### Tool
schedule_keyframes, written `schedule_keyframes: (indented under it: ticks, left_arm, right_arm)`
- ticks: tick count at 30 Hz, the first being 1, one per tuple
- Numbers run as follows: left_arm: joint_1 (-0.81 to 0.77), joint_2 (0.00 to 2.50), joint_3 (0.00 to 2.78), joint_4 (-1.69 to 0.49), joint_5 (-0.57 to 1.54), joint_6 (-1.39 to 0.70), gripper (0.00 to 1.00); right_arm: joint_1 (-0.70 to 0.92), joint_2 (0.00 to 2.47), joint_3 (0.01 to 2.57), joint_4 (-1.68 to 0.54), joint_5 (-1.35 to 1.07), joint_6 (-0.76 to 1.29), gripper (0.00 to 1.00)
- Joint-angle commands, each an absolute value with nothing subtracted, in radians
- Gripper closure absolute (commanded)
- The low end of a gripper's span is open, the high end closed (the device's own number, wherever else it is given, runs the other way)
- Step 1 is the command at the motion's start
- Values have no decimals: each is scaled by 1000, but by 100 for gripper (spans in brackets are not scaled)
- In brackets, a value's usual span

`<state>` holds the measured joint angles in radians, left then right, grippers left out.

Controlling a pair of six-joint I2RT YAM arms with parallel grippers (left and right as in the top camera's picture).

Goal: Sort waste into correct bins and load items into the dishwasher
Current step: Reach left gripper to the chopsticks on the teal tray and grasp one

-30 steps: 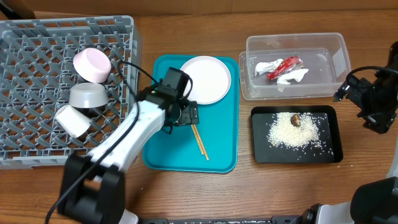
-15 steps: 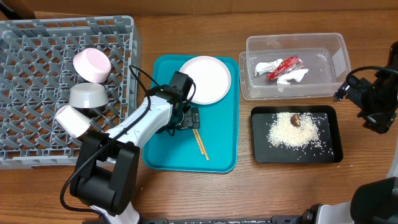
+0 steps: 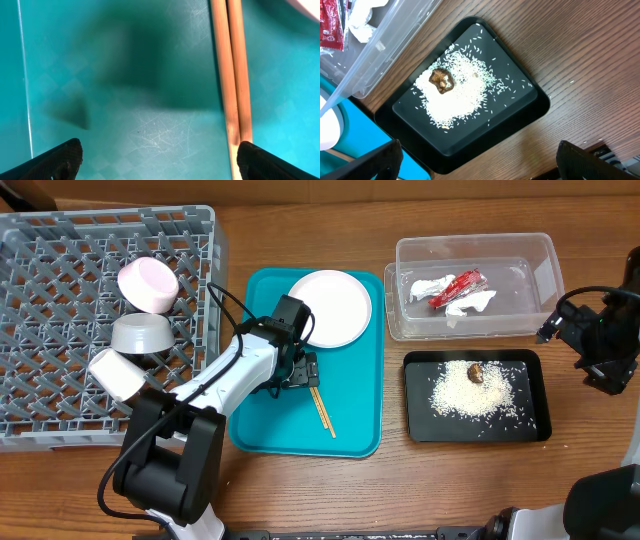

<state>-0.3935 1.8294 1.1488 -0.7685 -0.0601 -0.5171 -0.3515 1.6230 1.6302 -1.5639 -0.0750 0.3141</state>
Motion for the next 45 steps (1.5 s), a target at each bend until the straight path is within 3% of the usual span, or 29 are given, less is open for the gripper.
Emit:
schedule_keyframes:
  ticks: [1, 26, 28, 29, 30, 32, 34, 37, 41, 45]
  left_arm:
    - [-414, 1844, 1139, -756, -82, -501, 0]
    - [-439, 1844, 1047, -752, -123, -485, 0]
    - [-431, 1844, 1047, -759, -130, -485, 8]
    - [-427, 1844, 1047, -759, -130, -485, 30]
    - [-425, 1844, 1047, -759, -130, -486, 47]
    - [-424, 1844, 1047, -758, -130, -486, 62]
    - [-424, 1844, 1047, -758, -130, -486, 66]
    - [-424, 1844, 1047, -758, -130, -486, 84]
    - [-424, 1844, 1047, -759, -130, -486, 94]
    - [-424, 1844, 1048, -759, -130, -486, 96]
  right_arm:
    - [-349, 1612, 1638, -1562, -81, 308, 0]
    - [-349, 1612, 1638, -1564, -81, 308, 0]
    - [-349, 1612, 1638, -1564, -81, 307, 0]
    - [-349, 1612, 1638, -1565, -81, 308, 0]
    - [-349, 1612, 1638, -1566, -81, 307, 0]
    - [-349, 1612, 1638, -1567, -81, 307, 0]
    - [-349, 1612, 1638, -1567, -81, 307, 0]
    - [-349, 1612, 1638, -1568, -81, 307, 0]
    - [-349, 1612, 1638, -1568, -81, 308, 0]
    - [-349, 1612, 1638, -1569, -81, 308, 0]
